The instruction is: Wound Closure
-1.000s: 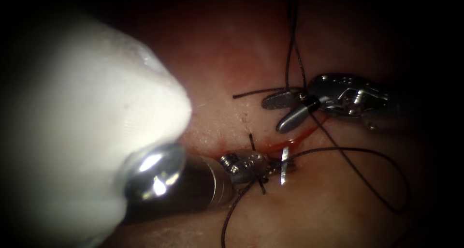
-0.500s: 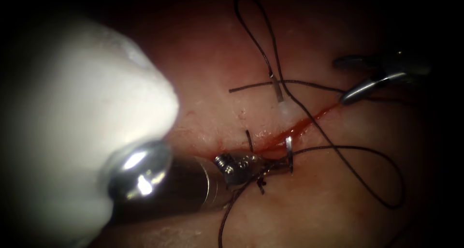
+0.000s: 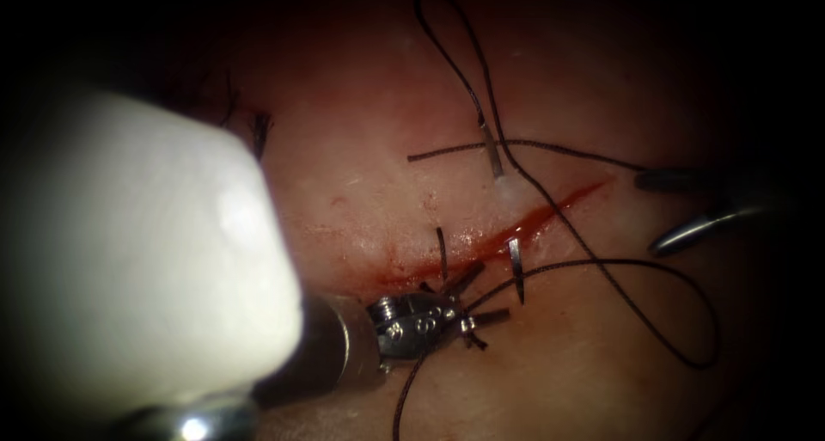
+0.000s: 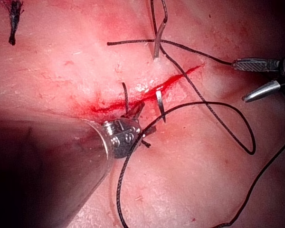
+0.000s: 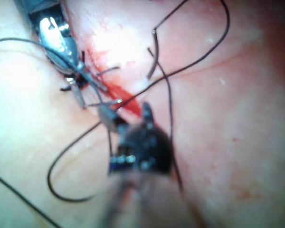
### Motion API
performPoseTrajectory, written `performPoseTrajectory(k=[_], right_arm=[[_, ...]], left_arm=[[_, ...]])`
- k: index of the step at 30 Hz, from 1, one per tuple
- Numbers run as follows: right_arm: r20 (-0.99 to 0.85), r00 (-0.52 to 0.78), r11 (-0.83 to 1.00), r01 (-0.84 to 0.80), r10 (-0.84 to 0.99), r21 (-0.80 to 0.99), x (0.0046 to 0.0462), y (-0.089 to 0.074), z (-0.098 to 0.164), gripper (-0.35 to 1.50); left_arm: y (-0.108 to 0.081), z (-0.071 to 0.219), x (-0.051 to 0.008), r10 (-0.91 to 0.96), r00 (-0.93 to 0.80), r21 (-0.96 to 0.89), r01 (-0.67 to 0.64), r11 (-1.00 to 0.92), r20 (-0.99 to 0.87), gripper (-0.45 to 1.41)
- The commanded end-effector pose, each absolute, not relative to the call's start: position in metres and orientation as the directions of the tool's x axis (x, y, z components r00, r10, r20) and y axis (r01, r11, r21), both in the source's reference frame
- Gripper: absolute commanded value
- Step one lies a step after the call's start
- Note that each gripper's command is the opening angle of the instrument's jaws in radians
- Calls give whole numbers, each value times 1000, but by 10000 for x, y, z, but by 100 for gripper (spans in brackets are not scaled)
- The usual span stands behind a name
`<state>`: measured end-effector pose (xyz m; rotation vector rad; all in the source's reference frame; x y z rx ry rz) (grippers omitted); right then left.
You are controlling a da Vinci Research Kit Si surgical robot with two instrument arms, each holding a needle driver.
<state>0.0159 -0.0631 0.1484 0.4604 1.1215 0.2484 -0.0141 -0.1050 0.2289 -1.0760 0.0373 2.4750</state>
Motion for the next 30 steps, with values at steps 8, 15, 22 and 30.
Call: performPoseTrajectory(k=[8, 15, 22, 30], right_arm=[[-813, 409, 880, 47, 414, 472, 173, -645, 1499, 133], [-814, 407, 880, 49, 414, 472, 180, -650, 1500, 133], [-816, 409, 881, 57, 409, 470, 185, -656, 1503, 133], [-816, 409, 881, 58, 408, 469, 185, -658, 1504, 133]], left_arm=[[-1050, 2279, -165, 204, -626, -17, -290, -957, -753, 59], [-1031, 2299, -167, 114, -638, 38, -219, -975, -762, 49], [-1020, 2316, -170, 13, -664, 85, -115, -990, -748, 54], [-1020, 2319, -183, -10, -666, 97, -94, -991, -746, 59]])
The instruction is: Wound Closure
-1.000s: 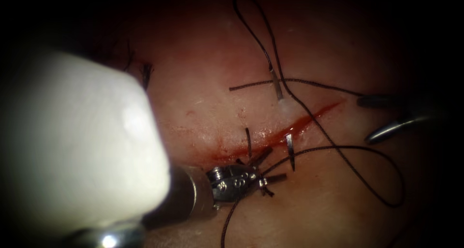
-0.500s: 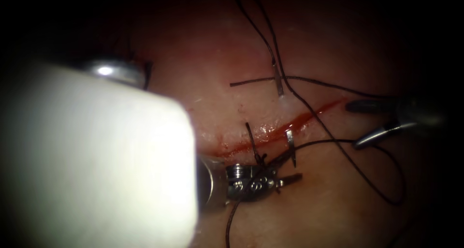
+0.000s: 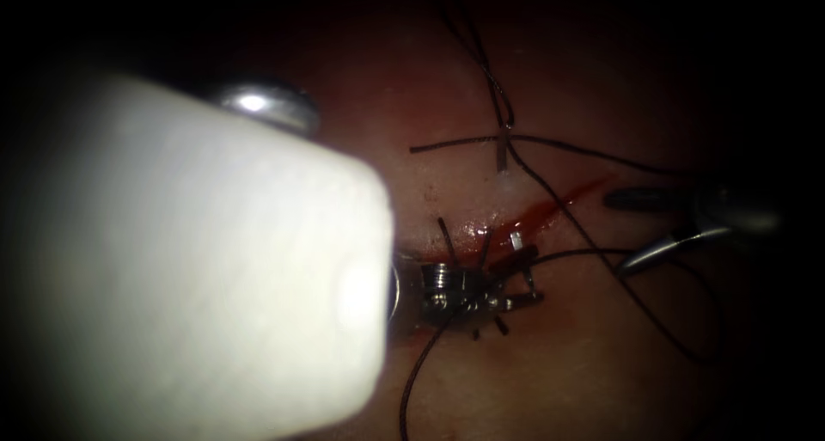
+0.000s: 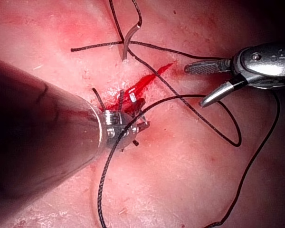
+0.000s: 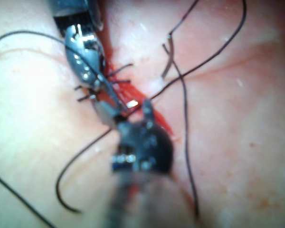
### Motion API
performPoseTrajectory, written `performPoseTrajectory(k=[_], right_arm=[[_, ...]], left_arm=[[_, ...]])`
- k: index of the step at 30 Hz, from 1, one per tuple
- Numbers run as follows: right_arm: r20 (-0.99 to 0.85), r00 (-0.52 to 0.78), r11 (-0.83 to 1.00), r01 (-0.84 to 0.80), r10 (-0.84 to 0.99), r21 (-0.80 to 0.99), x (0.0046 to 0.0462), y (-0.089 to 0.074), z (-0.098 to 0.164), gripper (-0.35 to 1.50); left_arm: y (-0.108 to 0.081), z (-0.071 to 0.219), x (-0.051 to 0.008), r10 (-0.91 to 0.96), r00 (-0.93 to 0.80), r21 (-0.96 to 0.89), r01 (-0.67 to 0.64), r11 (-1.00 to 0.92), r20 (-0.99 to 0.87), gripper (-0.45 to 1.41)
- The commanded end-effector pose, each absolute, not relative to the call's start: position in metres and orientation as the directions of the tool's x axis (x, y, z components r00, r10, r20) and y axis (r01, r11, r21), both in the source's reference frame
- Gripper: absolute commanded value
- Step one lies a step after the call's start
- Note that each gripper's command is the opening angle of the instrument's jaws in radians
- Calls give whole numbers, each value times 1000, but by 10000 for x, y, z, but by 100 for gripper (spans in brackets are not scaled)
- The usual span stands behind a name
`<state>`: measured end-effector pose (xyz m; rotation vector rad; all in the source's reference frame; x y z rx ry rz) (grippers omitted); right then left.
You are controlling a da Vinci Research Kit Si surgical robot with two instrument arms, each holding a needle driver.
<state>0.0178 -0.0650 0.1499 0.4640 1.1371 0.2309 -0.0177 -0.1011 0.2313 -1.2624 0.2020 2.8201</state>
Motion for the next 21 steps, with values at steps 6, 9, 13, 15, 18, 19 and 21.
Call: performPoseTrajectory(k=[6, 9, 13, 15, 18, 19, 21], right_arm=[[-820, 406, 883, 61, 404, 465, 185, -659, 1503, 133], [-819, 400, 880, 59, 411, 471, 185, -658, 1502, 131], [-814, 389, 873, 48, 432, 486, 182, -656, 1499, 131], [-811, 388, 870, 40, 439, 491, 180, -655, 1498, 129], [-811, 385, 870, 40, 441, 492, 179, -655, 1494, 129], [-810, 384, 868, 45, 443, 495, 178, -656, 1490, 129], [-809, 383, 864, 51, 446, 501, 174, -655, 1484, 129]], left_arm=[[-1004, 2329, -177, -17, -658, 94, -82, -992, -753, 59], [-1002, 2329, -176, -17, -660, 95, -84, -992, -751, 41], [-1007, 2324, -175, -22, -660, 99, -79, -992, -751, -45], [-1011, 2318, -177, 3, -657, 79, -95, -992, -754, -45], [-1016, 2305, -184, 13, -646, 60, -91, -994, -764, -45], [-1018, 2295, -188, 28, -633, 38, -90, -995, -773, -45], [-1020, 2285, -192, 54, -620, 4, -93, -996, -783, -45]])
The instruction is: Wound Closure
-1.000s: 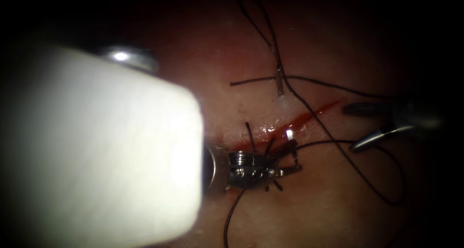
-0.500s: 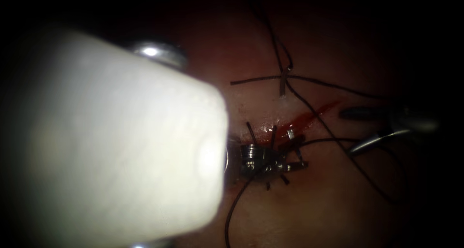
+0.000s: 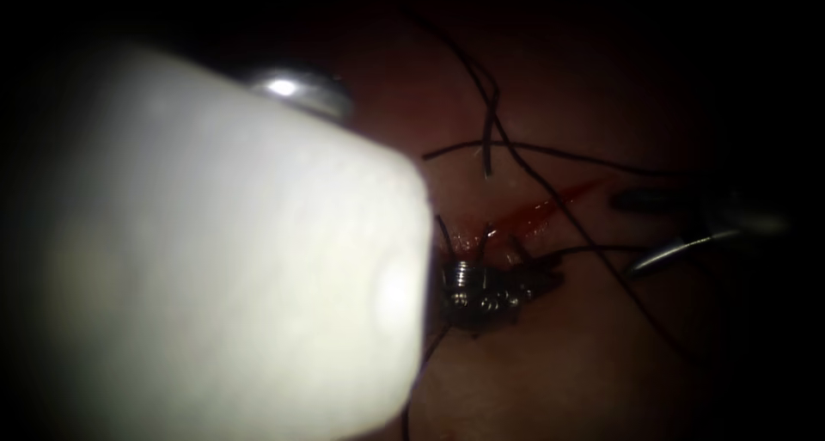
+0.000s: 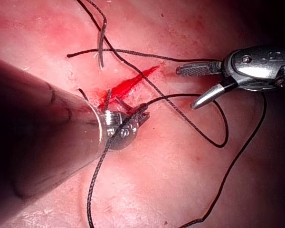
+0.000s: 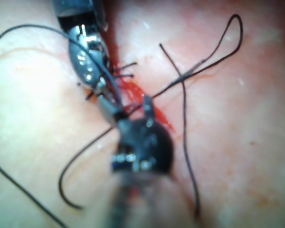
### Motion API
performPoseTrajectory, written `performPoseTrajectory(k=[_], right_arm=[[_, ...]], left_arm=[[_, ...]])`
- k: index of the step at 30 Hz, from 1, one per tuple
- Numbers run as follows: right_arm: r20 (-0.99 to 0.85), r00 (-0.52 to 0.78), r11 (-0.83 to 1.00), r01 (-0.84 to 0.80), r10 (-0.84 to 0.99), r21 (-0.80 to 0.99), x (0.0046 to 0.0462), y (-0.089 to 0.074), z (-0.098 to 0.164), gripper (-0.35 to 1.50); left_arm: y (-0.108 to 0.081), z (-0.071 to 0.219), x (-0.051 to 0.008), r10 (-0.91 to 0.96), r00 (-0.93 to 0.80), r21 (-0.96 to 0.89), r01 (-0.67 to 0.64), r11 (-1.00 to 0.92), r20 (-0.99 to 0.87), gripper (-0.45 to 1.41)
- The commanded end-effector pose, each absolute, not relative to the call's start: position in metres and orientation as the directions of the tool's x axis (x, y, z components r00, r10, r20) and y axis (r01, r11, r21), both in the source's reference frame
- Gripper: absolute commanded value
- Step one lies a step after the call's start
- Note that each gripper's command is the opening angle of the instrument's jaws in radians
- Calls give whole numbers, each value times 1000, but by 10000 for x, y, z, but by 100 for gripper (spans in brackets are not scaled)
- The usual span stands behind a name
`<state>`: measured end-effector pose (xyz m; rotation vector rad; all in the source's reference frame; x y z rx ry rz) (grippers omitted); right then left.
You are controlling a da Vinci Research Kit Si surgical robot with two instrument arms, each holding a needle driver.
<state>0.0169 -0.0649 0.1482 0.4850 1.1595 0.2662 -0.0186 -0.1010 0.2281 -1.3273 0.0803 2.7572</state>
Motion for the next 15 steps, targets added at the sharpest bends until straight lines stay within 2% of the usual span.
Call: performPoseTrajectory(k=[1, 5, 7, 10, 12, 14, 15], right_arm=[[-807, 382, 861, 54, 450, 506, 171, -655, 1476, 129], [-807, 383, 846, 109, 450, 523, 178, -668, 1467, 128], [-810, 394, 833, 168, 434, 528, 189, -682, 1471, 124], [-808, 441, 802, 267, 391, 534, 193, -703, 1475, 99], [-807, 462, 775, 327, 367, 540, 189, -715, 1475, 72], [-816, 456, 764, 362, 356, 535, 183, -716, 1472, -25], [-802, 468, 748, 362, 371, 557, 174, -715, 1465, -35]], left_arm=[[-1021, 2271, -195, 90, -600, -35, -103, -994, -795, -45], [-1028, 2233, -203, 206, -524, -193, -80, -978, -826, -45], [-1029, 2222, -206, 194, -522, -188, -66, -980, -830, -45], [-1031, 2216, -204, 190, -524, -184, -65, -981, -830, -45], [-1033, 2209, -201, 196, -521, -192, -62, -980, -831, -45], [-1034, 2201, -199, 198, -518, -196, -59, -979, -832, -45], [-1032, 2193, -197, 202, -511, -200, -60, -978, -835, -45]])
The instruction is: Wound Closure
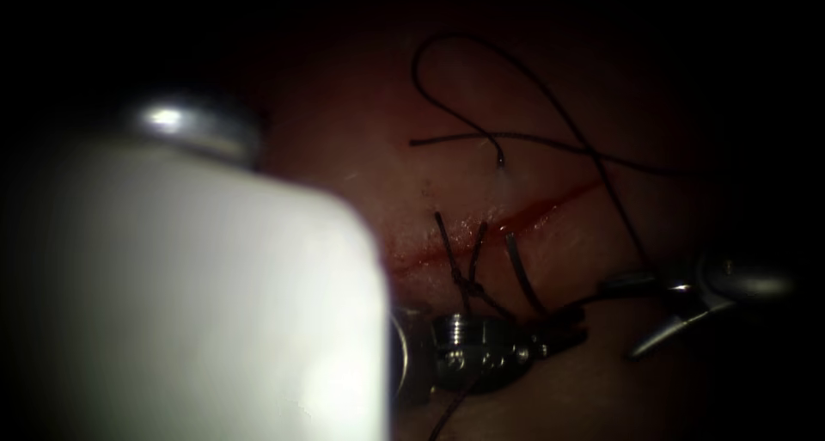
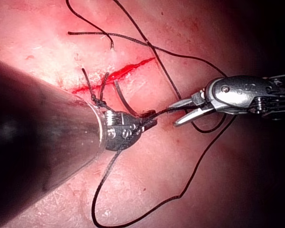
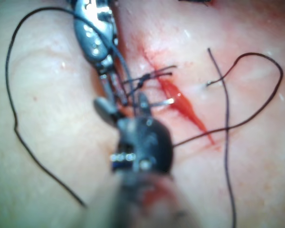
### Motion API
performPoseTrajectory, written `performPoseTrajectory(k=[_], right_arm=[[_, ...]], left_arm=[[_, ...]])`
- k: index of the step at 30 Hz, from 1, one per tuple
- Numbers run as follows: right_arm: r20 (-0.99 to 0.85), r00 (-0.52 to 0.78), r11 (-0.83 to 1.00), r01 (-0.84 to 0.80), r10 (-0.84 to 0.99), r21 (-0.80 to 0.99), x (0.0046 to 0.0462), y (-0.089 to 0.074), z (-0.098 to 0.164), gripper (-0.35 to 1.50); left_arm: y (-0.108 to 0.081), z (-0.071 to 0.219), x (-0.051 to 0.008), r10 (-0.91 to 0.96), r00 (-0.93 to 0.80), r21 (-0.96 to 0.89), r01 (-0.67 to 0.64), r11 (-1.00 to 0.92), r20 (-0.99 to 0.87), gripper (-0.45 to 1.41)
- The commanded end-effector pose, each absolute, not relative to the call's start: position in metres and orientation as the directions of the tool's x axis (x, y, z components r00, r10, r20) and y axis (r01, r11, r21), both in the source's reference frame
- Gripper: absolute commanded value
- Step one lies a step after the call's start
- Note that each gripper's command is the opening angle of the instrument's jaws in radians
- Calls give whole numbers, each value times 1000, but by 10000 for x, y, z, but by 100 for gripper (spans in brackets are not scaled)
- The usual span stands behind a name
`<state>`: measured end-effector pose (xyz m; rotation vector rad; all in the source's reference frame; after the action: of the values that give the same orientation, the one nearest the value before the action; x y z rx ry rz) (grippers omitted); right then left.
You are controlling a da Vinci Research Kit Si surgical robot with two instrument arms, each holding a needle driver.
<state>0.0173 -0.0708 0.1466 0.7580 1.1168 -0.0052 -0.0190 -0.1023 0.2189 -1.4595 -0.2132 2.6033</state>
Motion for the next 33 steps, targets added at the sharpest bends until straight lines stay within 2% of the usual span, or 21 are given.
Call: performPoseTrajectory(k=[1, 4, 9, 13, 14, 15, 16, 19, 26, 28, 30, 33], right_arm=[[-793, 479, 733, 370, 376, 571, 167, -715, 1459, -35], [-790, 503, 719, 396, 350, 571, 141, -711, 1437, -35], [-790, 577, 720, 456, 209, 523, 69, -715, 1413, -35], [-789, 591, 663, 525, 167, 534, 53, -732, 1415, -35], [-798, 582, 691, 513, 156, 510, 53, -734, 1415, 63], [-796, 582, 715, 486, 163, 502, 53, -733, 1414, 111], [-792, 582, 775, 410, 185, 481, 54, -726, 1409, 140], [-777, 586, 811, 328, 228, 485, 52, -704, 1396, 147], [-758, 570, 826, 227, 317, 516, 42, -644, 1358, 142], [-762, 531, 820, 199, 370, 537, 41, -627, 1348, 142], [-765, 458, 808, 152, 452, 569, 41, -602, 1334, 133], [-766, 325, 798, 55, 554, 600, 51, -575, 1324, 131]], left_arm=[[-1031, 2191, -196, 204, -511, -201, -61, -978, -835, -45], [-1026, 2184, -192, 208, -516, -200, -71, -977, -831, -45], [-1023, 2174, -178, 216, -506, -206, -77, -976, -835, -45], [-1018, 2154, -171, 245, -453, -221, -106, -970, -858, -45], [-1013, 2137, -169, 266, -414, -234, -129, -964, -870, -45], [-1011, 2129, -168, 271, -396, -235, -137, -962, -878, -45], [-1008, 2110, -166, 285, -344, -252, -138, -958, -895, -45], [-1006, 2076, -164, 325, -243, -302, -125, -945, -914, -45], [-1009, 2012, -170, 355, -139, -350, -57, -935, -924, -45], [-1008, 1998, -171, 359, -130, -356, -49, -933, -924, -45], [-1006, 1982, -171, 364, -129, -361, -51, -931, -922, -45], [-1000, 1966, -166, 336, -131, -330, -63, -942, -933, -45]])
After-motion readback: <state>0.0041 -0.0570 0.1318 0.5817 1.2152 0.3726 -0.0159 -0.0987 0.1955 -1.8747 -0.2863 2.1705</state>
